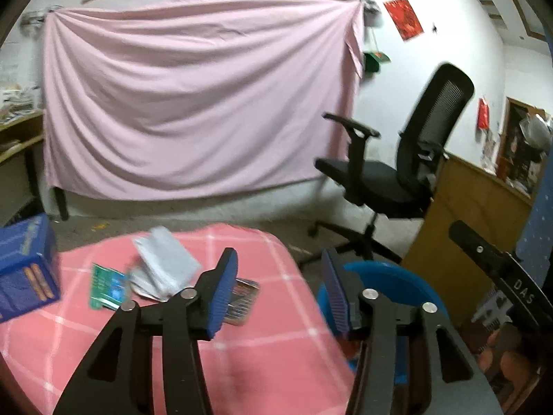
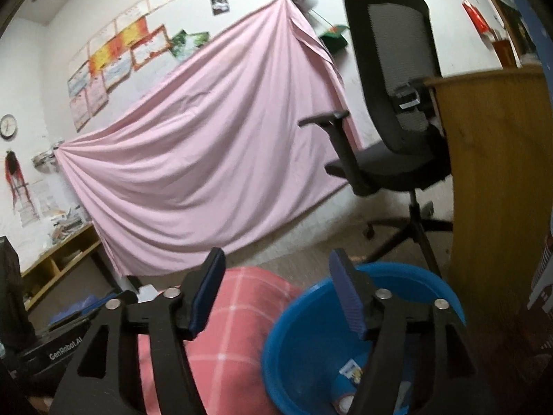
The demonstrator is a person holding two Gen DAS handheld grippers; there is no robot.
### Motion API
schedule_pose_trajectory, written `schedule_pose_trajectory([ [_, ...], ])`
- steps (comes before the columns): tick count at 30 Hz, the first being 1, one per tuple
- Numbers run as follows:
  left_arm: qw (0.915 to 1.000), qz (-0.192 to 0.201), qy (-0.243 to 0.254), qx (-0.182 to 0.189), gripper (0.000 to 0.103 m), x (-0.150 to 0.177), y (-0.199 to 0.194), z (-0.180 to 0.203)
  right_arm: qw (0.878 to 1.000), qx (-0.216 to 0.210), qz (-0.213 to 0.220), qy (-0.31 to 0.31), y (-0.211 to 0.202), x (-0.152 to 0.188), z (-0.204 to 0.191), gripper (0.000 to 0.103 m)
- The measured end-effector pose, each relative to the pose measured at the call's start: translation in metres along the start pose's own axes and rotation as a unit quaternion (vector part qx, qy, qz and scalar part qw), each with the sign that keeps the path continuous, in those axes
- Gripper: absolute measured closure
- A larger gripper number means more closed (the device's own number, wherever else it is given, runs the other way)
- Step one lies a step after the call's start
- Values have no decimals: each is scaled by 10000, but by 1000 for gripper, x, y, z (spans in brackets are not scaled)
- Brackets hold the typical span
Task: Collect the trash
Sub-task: 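Open the left tool over the bin while the right tool opens too, then move both tools back over the table toward the green packet and phone case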
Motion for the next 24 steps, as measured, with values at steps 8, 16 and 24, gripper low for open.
schedule_pose_trajectory([
  [8, 9968, 457, -428, -494, 40, -14, -24, -73, 9981, -390, 357, -309, 19, -7, -52, 22],
  [16, 9857, 958, -1016, -946, 2, -12, -45, -149, 9923, -835, 607, -691, 39, -3, -105, 0],
  [24, 9775, 1243, -931, -1426, 2, -1, -54, -199, 9844, -1063, 756, -1180, 55, 10, -149, 0],
])
Point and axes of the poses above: each gripper's, at about its wrist camera, not at the fingertips, and y roughly the way its jaws point, z to its right, x to its underside, the point moved 7 cm from there along y, roughly the way its jaws point, and after that the axes turned 13 degrees about -x, right-handed, at the moved point
